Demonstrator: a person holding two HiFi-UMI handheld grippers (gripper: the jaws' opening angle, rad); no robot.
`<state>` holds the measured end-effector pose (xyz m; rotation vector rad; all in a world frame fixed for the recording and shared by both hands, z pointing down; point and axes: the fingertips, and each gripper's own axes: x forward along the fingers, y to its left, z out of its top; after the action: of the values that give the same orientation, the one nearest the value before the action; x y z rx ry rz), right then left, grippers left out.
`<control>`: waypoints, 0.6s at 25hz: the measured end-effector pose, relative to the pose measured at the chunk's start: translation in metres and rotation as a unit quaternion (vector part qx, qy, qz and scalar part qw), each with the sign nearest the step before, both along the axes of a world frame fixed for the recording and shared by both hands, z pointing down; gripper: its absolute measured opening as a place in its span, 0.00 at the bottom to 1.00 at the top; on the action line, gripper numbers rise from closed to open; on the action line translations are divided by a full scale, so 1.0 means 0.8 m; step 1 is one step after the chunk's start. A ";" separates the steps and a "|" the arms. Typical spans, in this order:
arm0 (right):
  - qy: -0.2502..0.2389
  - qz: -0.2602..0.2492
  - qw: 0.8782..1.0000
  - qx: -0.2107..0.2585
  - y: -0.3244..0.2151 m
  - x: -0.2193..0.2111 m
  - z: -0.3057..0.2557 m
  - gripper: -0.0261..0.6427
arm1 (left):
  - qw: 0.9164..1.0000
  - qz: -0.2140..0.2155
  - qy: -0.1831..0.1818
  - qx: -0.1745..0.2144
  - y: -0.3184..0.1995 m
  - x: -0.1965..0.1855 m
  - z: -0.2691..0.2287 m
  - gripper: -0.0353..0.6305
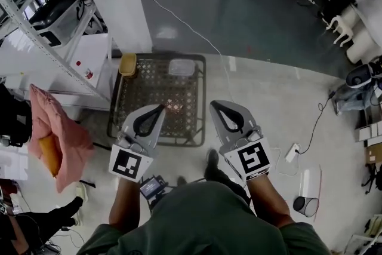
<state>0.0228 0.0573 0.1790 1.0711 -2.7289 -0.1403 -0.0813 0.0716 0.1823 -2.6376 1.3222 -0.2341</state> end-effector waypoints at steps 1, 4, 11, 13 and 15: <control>0.001 -0.010 1.000 -0.005 -0.012 0.001 0.001 0.05 | 1.000 -0.009 -0.004 -0.003 -0.009 0.002 -0.001 0.06; -0.014 -0.039 0.999 0.001 -0.056 0.006 -0.003 0.05 | 0.999 -0.037 -0.013 -0.007 -0.043 0.010 -0.004 0.06; -0.027 -0.076 0.997 -0.007 -0.148 0.026 0.014 0.05 | 0.996 -0.081 -0.015 -0.021 -0.118 0.031 0.017 0.06; -0.033 -0.087 0.996 -0.012 -0.167 0.034 0.018 0.05 | 0.995 -0.093 -0.020 -0.026 -0.137 0.040 0.021 0.06; -0.039 -0.096 0.994 -0.015 -0.185 0.043 0.020 0.05 | 0.994 -0.101 -0.023 -0.026 -0.155 0.050 0.022 0.06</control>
<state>0.0574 -0.0903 0.1951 0.8213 -2.8913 -0.0876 -0.0415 -0.0522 0.2000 -2.5216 1.5875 -0.3595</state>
